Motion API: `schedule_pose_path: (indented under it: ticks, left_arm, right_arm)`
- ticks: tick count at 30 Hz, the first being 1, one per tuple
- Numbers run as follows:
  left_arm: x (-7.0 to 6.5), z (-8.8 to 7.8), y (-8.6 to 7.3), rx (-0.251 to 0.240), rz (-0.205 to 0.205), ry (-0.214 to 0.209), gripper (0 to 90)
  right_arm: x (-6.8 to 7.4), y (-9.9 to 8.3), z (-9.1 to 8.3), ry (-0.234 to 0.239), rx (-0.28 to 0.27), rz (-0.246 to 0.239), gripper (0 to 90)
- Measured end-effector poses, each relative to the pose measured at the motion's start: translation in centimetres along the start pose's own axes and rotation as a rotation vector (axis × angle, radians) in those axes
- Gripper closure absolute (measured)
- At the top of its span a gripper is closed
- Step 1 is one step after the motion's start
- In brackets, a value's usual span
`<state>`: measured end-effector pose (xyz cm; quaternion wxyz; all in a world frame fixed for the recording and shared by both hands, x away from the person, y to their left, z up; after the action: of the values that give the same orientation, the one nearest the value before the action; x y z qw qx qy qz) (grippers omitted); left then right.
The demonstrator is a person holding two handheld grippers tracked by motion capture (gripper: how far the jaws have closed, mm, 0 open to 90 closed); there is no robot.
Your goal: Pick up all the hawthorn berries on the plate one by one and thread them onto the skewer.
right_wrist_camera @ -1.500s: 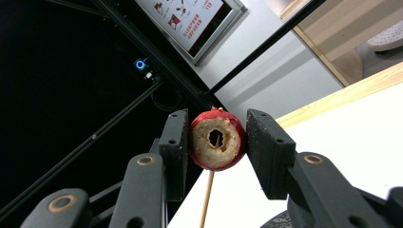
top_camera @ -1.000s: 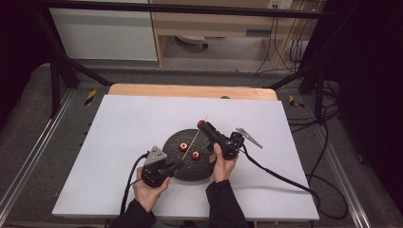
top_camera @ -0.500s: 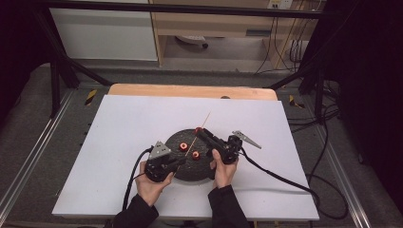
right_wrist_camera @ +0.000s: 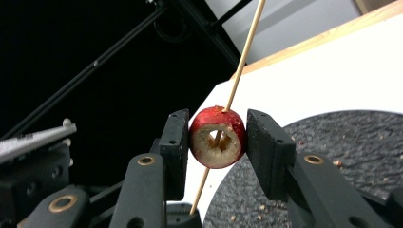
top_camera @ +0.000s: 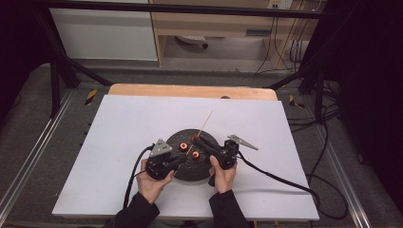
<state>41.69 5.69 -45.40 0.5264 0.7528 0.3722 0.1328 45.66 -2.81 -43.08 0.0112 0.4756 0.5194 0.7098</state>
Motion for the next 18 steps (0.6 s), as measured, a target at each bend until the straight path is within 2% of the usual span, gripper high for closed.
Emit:
schedule_pose_path:
  ticks: [5, 10, 15, 16, 18]
  left_arm:
    - [0.2, 0.2, -0.4, 0.011, 0.005, -0.001, 89.1]
    - [0.3, 0.3, -0.8, 0.023, 0.011, -0.001, 89.1]
    - [0.2, 0.1, -0.8, 0.018, 0.015, -0.009, 89.1]
    - [0.4, -0.3, -0.8, 0.017, 0.018, -0.007, 89.1]
    - [0.6, -0.8, -0.9, 0.016, 0.018, -0.006, 89.1]
  right_arm:
    - [-0.1, -1.1, 0.0, -0.001, 0.040, -0.009, 61.2]
    - [-0.2, -2.0, 0.0, 0.001, 0.089, 0.006, 61.0]
    - [-0.2, -2.2, -0.1, 0.005, 0.105, -0.004, 60.4]
    - [-0.1, -2.0, -0.2, 0.005, 0.103, -0.022, 55.0]
    - [0.0, -1.7, -0.5, -0.001, 0.108, -0.052, 50.2]
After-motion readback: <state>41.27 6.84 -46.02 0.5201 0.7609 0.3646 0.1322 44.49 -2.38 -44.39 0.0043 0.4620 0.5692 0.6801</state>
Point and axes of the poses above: each handheld gripper's, and its own axes: z roughly forward along the jaws, y roughly out of its top, x roughly to its left, the point moved 10 cm from there along z, roughly forward along the jaws, and after that the axes turned 6 degrees about -x, right-handed, at the moved point
